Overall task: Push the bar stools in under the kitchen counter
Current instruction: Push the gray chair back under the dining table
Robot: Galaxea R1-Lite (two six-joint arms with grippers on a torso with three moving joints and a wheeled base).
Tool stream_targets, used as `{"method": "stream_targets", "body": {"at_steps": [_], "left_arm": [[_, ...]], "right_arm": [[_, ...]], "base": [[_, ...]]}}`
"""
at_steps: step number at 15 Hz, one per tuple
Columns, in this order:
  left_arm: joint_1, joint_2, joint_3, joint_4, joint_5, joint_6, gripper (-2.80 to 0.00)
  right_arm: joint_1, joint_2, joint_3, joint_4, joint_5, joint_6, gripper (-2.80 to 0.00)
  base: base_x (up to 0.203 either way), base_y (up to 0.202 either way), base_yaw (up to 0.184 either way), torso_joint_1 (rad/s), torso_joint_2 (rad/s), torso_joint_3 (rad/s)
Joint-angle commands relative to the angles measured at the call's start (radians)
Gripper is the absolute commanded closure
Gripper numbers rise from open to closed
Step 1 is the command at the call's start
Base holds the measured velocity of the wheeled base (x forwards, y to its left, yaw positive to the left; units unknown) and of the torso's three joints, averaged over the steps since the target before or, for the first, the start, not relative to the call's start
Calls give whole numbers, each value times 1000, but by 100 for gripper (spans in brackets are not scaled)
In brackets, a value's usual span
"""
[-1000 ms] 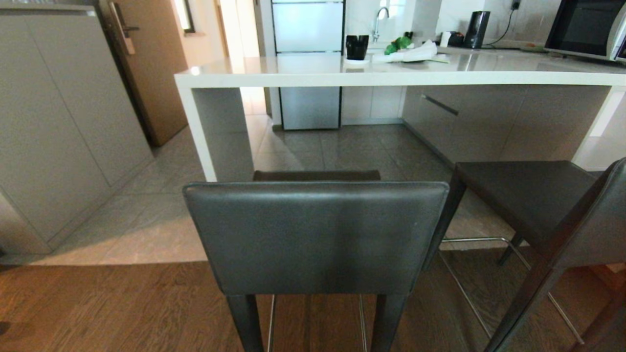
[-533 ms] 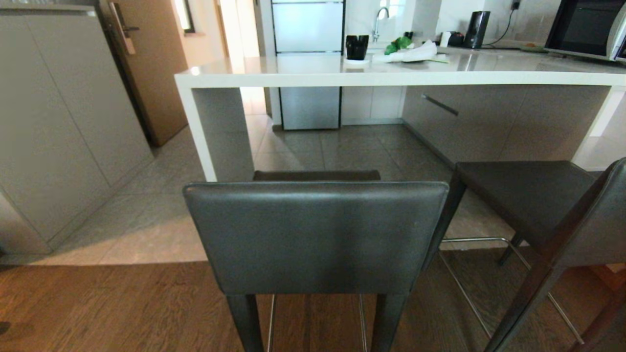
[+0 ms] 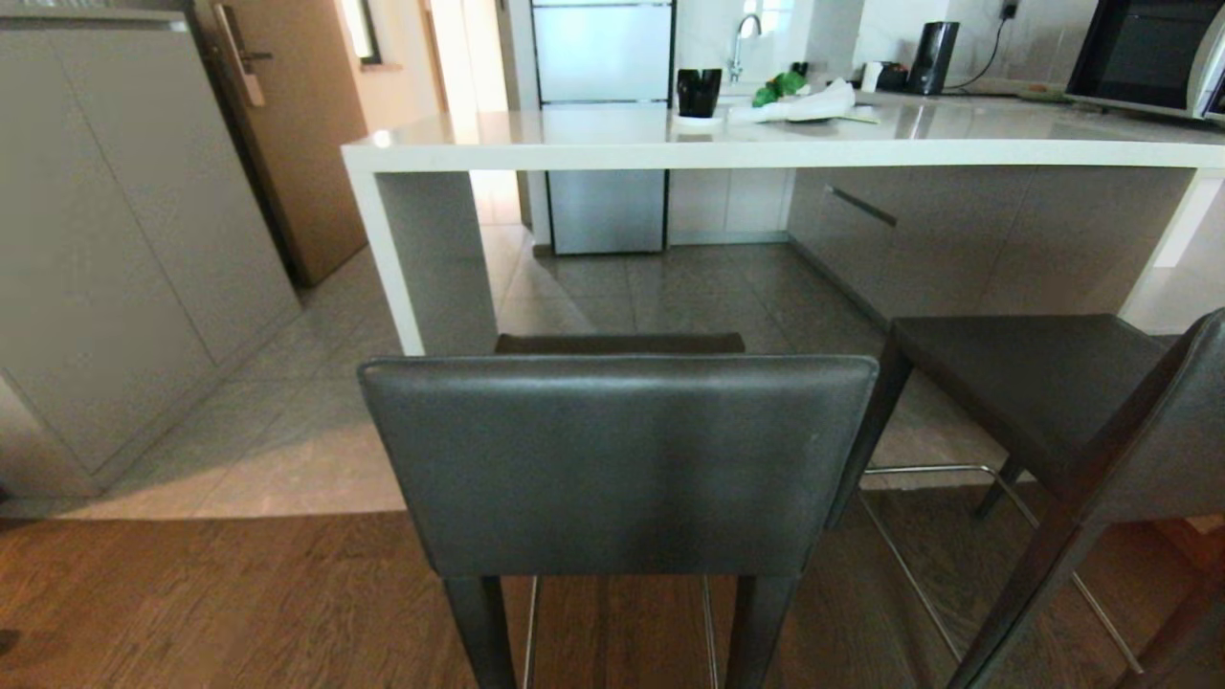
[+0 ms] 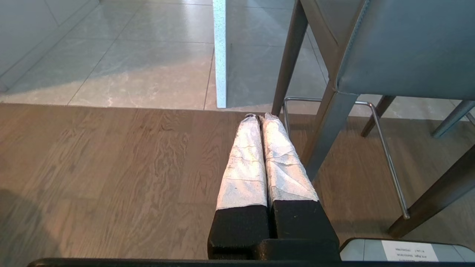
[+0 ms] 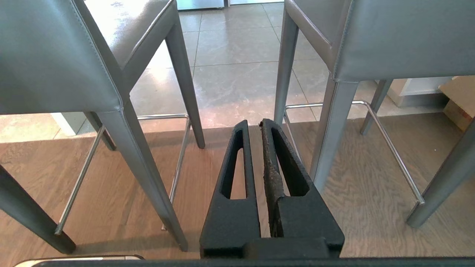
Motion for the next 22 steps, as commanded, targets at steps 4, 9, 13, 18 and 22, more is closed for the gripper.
{"method": "stream_targets", "body": {"at_steps": [4,9,13,18,22], "left_arm": [[0,2,0,0,0,-1,0],[0,2,0,0,0,-3,0],[0,2,0,0,0,-3,0],[0,0,0,0,0,-3,0],[0,2,0,0,0,-3,0]], "right_arm": [[0,2,0,0,0,0,0],[0,2,1,0,0,0,0],[0,2,1,0,0,0,0],[0,2,0,0,0,0,0],[0,2,0,0,0,0,0]], "base": [[0,0,0,0,0,0],[0,-121,-1,2,3,1],[0,-195,3,2,5,3],[0,-197,1,4,4,0],[0,-195,1,-1,2,1]]}}
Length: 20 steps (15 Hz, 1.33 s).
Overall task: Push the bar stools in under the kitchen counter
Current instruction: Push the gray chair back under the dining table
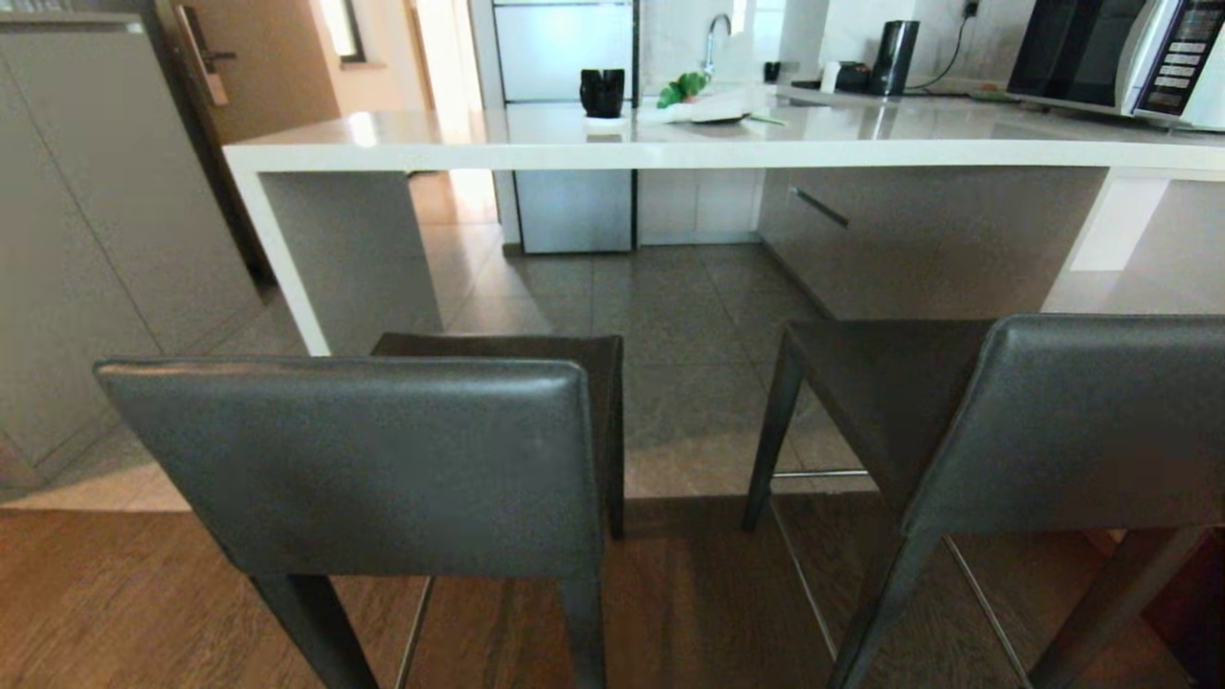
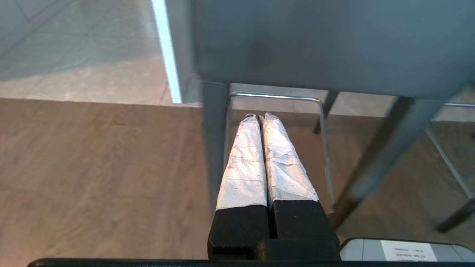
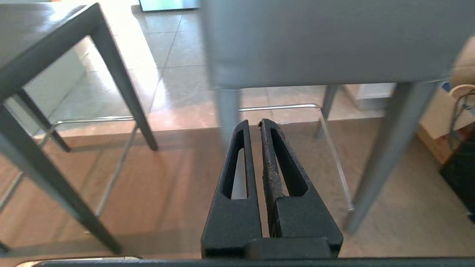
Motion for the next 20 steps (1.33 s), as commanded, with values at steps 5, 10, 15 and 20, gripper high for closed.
{"method": "stream_targets", "body": {"at_steps": [5,10,15,20], "left_arm": [[2,2,0,0,0,0,0],[2,2,1,0,0,0,0],[2,2,0,1,0,0,0],[2,2,0,0,0,0,0]], "right_arm": [[0,2,-1,-1,0,0,0],[0,2,1,-1,0,1,0],[0,2,0,-1,0,1,0],[0,2,-1,-1,0,1,0]], "base": [[0,-193,3,5,2,1],[0,-194,2,2,3,6],[0,-194,2,5,3,0],[0,-195,2,2,2,2]]}}
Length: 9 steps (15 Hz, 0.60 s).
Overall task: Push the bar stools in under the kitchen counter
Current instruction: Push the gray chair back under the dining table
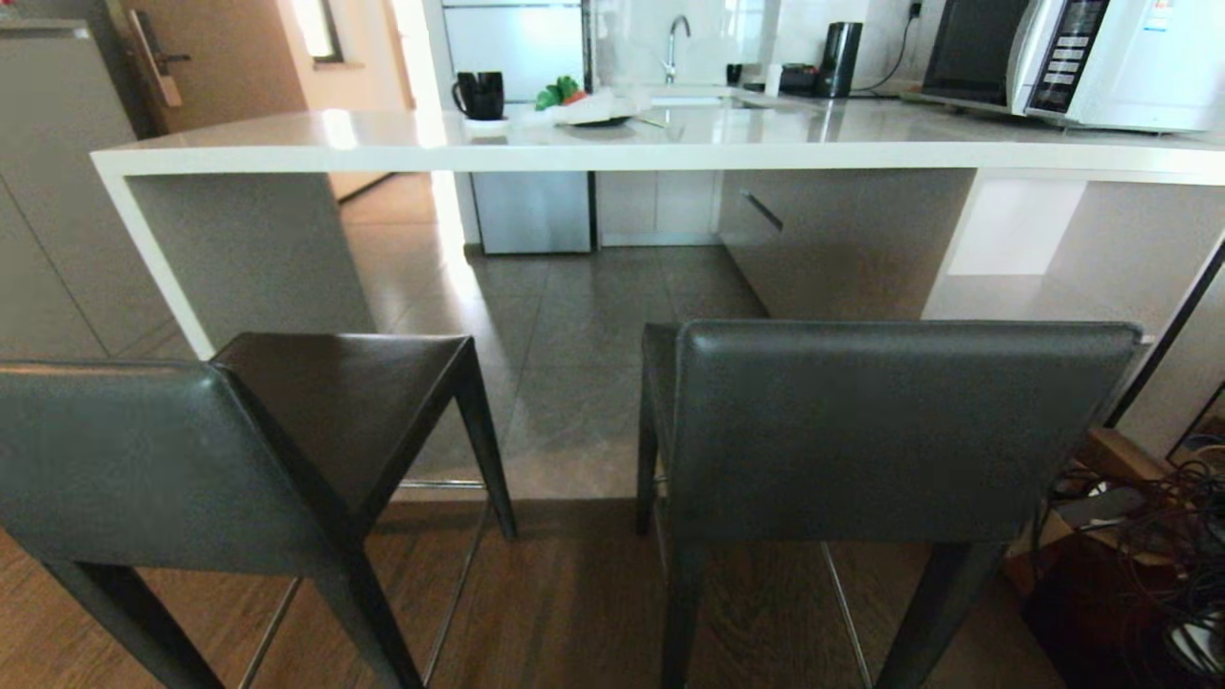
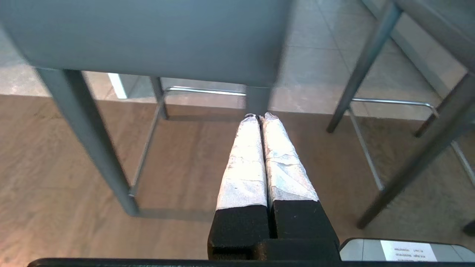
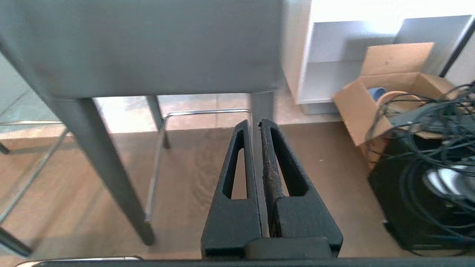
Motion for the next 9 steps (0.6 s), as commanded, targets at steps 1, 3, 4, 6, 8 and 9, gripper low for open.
{"method": "stream_targets", "body": {"at_steps": [1,3,4,6,8,9], "left_arm": [[1,2,0,0,0,0,0],[1,2,0,0,0,0,0],[1,2,0,0,0,0,0],[1,2,0,0,0,0,0],[1,2,0,0,0,0,0],[1,2,0,0,0,0,0]], "right_arm": [[0,2,0,0,0,0,0],[0,2,0,0,0,0,0],[0,2,0,0,0,0,0],[0,2,0,0,0,0,0],[0,2,0,0,0,0,0],[0,2,1,0,0,0,0]], "base": [[0,-194,4,4,5,2],[0,-195,1,5,2,5],[0,-194,3,2,2,2],[0,-193,2,4,3,4],[0,-193,5,2,1,3],[0,-193,5,0,3,2]]}}
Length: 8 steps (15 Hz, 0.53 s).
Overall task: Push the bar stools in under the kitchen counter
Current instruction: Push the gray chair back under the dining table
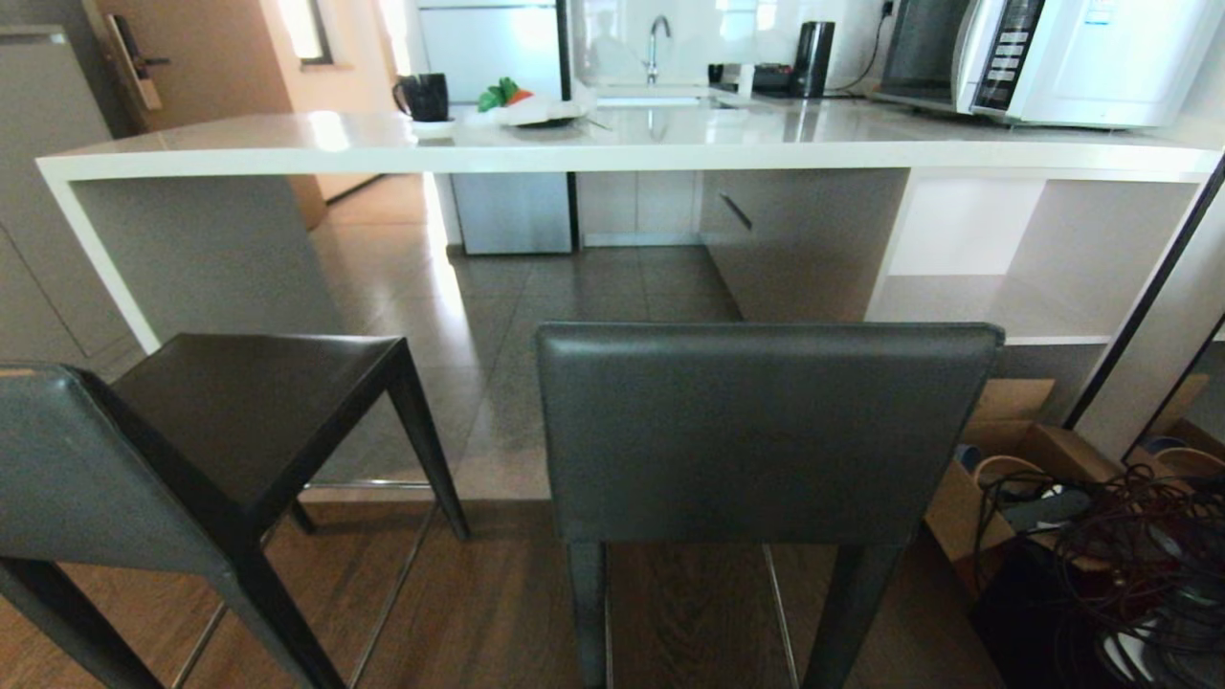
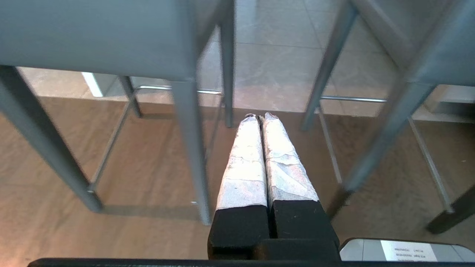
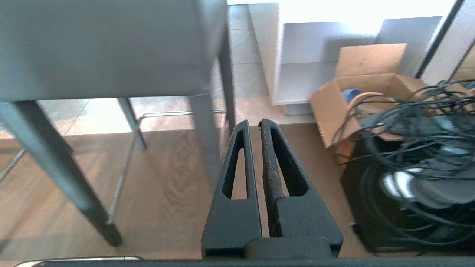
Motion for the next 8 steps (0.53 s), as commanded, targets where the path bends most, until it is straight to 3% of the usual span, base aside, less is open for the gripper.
{"method": "stream_targets", "body": {"at_steps": [1,4,8], "left_arm": [[-2,2,1,0,1,0,0],[0,2,0,0,1,0,0],[0,2,0,0,1,0,0]], "right_arm": [[0,2,1,-1,1,0,0],[0,2,0,-1,1,0,0],[0,2,0,-1,1,0,0]], "base": [[0,-194,0,-2,0,0],[0,-177,1,5,1,3],[0,-22,0,1,-1,1]]}}
